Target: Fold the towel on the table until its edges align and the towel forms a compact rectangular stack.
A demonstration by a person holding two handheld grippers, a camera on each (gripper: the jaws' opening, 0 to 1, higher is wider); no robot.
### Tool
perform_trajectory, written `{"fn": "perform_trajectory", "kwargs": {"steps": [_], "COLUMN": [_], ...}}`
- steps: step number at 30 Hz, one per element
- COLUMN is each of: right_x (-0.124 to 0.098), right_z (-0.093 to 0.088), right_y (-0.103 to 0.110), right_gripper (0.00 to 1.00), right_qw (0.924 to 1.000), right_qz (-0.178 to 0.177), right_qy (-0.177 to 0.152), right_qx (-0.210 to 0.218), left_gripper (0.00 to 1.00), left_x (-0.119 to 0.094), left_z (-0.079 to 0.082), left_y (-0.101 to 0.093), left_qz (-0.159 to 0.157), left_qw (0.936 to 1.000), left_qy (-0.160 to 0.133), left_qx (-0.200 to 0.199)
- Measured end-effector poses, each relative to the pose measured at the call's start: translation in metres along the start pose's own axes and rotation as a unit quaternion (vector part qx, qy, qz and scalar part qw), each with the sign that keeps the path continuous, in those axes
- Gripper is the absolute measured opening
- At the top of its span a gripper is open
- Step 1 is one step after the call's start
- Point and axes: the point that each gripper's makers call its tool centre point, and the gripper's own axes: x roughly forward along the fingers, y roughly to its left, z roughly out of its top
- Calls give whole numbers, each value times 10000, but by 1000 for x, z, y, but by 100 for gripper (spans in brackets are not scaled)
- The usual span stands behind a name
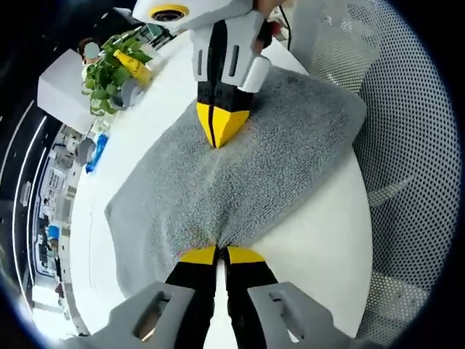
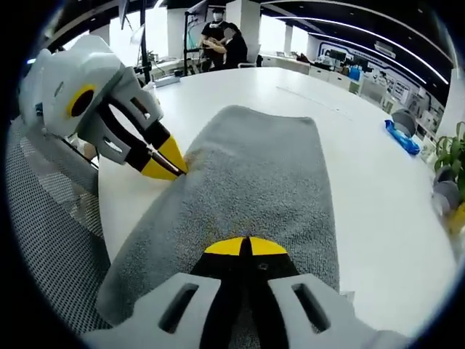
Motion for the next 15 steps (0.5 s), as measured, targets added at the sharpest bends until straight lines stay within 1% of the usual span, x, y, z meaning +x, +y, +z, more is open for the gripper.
{"fn": "perform_trajectory", "kwargs": {"steps": [6, 8, 15], "right_x": [0, 0, 0], "right_z": [0, 0, 1], "right_y": [1, 2, 6], "right_gripper": [0, 0, 0], "right_qw": [10000, 10000, 9998], "right_qz": [5, 30, 142], "right_qy": [18, 35, 67], "right_qx": [-13, 10, 75], "left_gripper": [4, 4, 3], "left_x": [0, 0, -1], "left_z": [0, -2, -6], "left_y": [0, 2, 6], "left_qz": [8, 21, 87], "left_qw": [9999, 9998, 9995], "left_qy": [-73, -87, -47], "left_qx": [-103, -201, -285]}}
